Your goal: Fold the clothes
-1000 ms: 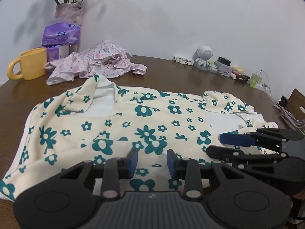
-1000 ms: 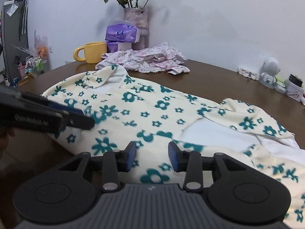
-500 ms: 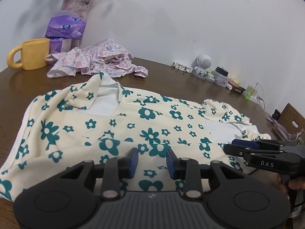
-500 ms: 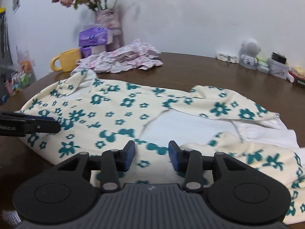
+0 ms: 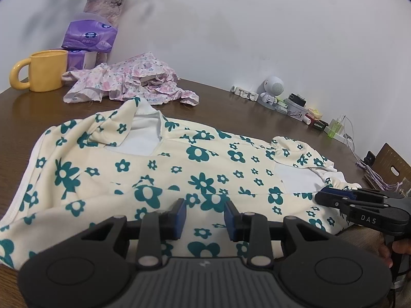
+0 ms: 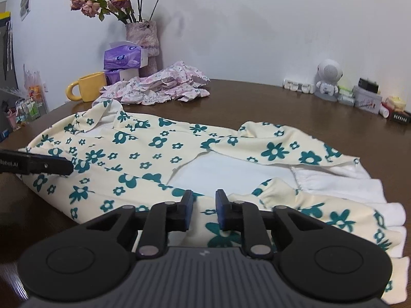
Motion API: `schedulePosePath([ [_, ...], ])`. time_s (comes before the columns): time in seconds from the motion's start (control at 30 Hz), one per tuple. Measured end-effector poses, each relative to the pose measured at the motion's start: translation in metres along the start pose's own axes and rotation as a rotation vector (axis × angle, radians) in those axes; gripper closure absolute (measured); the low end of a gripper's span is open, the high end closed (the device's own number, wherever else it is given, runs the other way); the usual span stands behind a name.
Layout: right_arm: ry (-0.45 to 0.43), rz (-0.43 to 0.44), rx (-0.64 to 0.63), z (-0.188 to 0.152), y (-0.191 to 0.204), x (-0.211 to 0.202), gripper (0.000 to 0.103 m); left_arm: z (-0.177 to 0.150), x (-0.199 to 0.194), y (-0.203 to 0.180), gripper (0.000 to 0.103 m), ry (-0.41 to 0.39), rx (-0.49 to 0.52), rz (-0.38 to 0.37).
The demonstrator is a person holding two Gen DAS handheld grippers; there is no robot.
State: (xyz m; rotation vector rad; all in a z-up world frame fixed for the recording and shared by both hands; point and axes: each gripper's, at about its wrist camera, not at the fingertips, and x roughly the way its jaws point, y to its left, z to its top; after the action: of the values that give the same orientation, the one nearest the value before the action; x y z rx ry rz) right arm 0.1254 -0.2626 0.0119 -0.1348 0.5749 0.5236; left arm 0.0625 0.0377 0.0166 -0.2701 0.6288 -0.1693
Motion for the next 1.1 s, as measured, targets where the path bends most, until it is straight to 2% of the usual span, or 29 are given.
schedulePosePath([
  [0.1, 0.005, -0.069, -0.026, -0.001, -0.003, -0.002, 0.085, 0.0, 0.0, 0.0, 0.072, -0.001, 0.001, 0.001],
  [0.2, -0.001, -0.071, 0.002, -0.003, -0.012, -0.005, 0.08, 0.0, 0.001, 0.0, 0.072, -0.001, 0.002, 0.002],
  [0.77, 0.0, -0.249, 0.072, -0.012, -0.066, -0.016, 0.081, 0.0, 0.001, -0.005, 0.072, 0.001, 0.021, 0.022],
  [1.1, -0.023, -0.275, 0.157, -0.016, -0.081, -0.023, 0.081, 0.0, 0.002, -0.013, 0.072, -0.001, 0.041, 0.066],
])
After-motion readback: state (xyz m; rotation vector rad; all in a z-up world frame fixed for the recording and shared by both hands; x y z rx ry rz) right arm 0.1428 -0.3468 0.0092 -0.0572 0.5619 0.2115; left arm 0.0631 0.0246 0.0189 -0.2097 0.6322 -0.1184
